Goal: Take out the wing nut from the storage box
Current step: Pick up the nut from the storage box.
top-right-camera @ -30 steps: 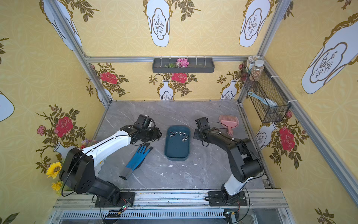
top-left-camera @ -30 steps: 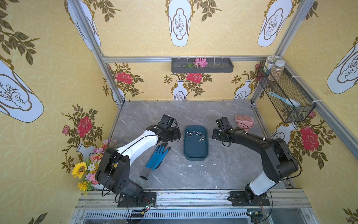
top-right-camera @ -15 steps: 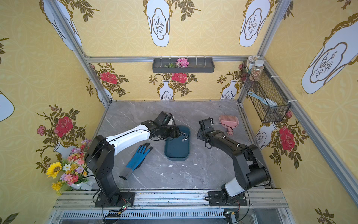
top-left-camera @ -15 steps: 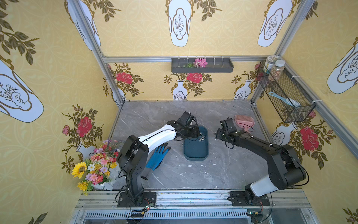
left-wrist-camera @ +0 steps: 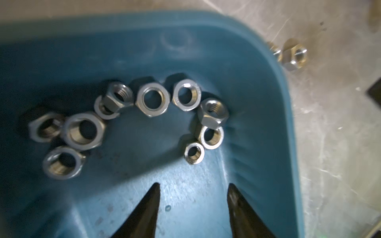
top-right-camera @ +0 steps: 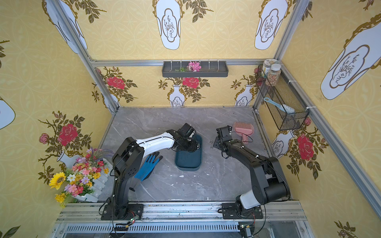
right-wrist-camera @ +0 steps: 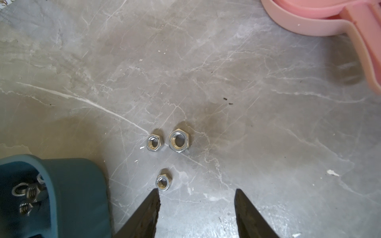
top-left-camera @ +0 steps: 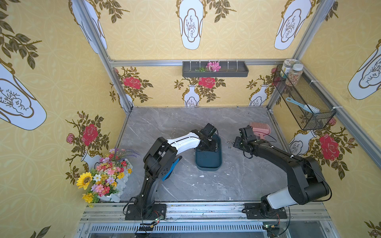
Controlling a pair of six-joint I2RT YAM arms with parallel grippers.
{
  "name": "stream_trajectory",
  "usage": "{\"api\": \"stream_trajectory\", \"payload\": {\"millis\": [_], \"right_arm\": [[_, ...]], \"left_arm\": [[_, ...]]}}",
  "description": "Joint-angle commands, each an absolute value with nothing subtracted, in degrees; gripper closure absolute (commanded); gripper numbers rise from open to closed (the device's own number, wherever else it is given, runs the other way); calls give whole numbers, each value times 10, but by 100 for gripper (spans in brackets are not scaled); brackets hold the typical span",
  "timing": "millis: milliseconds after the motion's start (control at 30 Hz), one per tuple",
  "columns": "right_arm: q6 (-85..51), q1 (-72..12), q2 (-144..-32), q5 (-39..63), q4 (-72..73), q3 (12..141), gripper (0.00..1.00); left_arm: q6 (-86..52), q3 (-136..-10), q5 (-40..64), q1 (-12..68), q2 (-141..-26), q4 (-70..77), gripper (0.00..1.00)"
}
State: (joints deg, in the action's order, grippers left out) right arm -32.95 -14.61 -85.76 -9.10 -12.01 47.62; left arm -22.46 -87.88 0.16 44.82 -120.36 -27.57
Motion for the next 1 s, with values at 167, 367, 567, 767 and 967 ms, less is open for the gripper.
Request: {"api": "stream_trajectory", "payload": {"millis": [167,367,567,767,967], "right_arm": [[-336,-142,-860,-85,-98,472,41],[-337,-140,-857,-84,-97,471,41],[-338,-137,-853,-85,-96,470,41],[-338,-135,-853,-86,-95,471,41],[-339,-134,-852,-86,-93,470,41]], "left_arm": [[-199,-906,-27,451,-1249,-310,50],[-195,-928,-40,451,-1272,-325,53],[-195,-938,-50,451,-1283,-344,57],[-192,-944,-55,452,-1289,-369,52],[-192,-943,-68,452,-1288,-377,62]]}}
